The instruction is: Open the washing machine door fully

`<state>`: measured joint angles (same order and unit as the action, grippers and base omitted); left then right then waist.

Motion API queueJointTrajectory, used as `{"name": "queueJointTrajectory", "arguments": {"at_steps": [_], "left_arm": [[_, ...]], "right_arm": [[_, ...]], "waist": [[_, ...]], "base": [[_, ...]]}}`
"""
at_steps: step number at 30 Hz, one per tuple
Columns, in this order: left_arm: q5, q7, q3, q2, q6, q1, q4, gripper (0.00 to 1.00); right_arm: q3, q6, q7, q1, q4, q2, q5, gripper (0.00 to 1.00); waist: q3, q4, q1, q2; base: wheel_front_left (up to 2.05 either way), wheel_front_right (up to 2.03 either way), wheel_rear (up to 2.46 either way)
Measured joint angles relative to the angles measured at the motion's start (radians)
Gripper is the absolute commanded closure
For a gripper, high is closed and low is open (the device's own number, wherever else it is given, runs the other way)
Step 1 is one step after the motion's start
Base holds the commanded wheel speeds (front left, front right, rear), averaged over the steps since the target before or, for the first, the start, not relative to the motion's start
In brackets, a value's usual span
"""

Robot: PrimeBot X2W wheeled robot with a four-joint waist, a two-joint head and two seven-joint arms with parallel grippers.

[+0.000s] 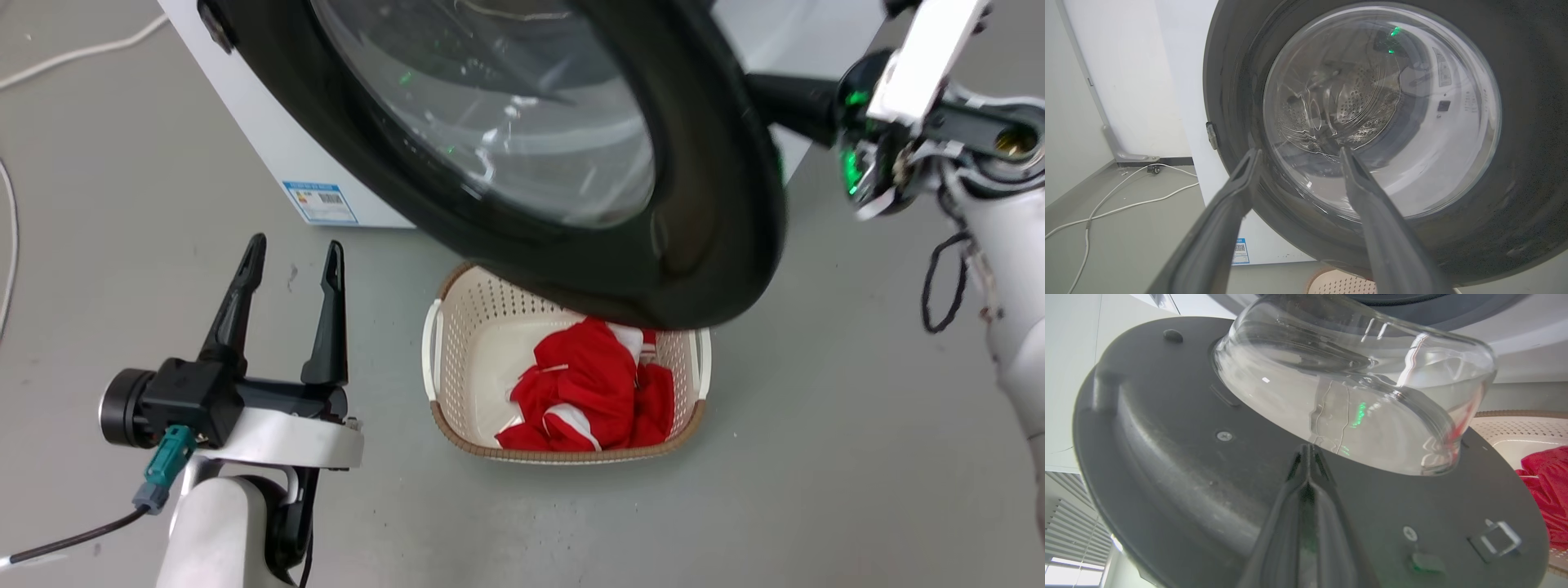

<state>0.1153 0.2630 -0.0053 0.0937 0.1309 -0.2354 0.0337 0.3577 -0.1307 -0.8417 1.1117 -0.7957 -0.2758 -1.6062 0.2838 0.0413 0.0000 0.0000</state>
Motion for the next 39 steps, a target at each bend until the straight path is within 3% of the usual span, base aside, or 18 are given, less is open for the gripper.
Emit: {"name": "queueJointTrajectory", "arguments": {"at_steps": [14, 28, 31, 39], "left_arm": [[-0.016, 0.0, -0.005, -0.012, 0.0, 0.071, 0.016, 0.0], [-0.023, 0.0, -0.013, -0.022, 0.0, 0.086, 0.022, 0.0], [-0.024, 0.0, -0.013, -0.024, 0.0, 0.088, 0.026, 0.0], [-0.028, 0.0, 0.0, -0.029, 0.0, 0.12, 0.035, 0.0]], "right_arm": [[0.081, 0.0, -0.062, -0.186, 0.187, 0.104, -0.043, 1.0], [0.182, 0.0, -0.027, -0.281, 0.289, 0.194, -0.048, 1.0], [0.184, 0.0, 0.009, -0.298, 0.305, 0.201, -0.045, 1.0], [0.072, 0.0, 0.246, -0.421, 0.331, 0.185, -0.034, 1.0]], "waist": [[-0.12, 0.01, -0.0001, 0.0], [-0.151, 0.017, -0.0001, 0.0], [-0.158, 0.015, -0.0001, 0.0], [-0.199, -0.001, -0.0001, 0.0]], "base": [[0.0, 0.0, 0.0], [0.0, 0.0, 0.0], [0.0, 0.0, 0.0], [0.0, 0.0, 0.0]]}}
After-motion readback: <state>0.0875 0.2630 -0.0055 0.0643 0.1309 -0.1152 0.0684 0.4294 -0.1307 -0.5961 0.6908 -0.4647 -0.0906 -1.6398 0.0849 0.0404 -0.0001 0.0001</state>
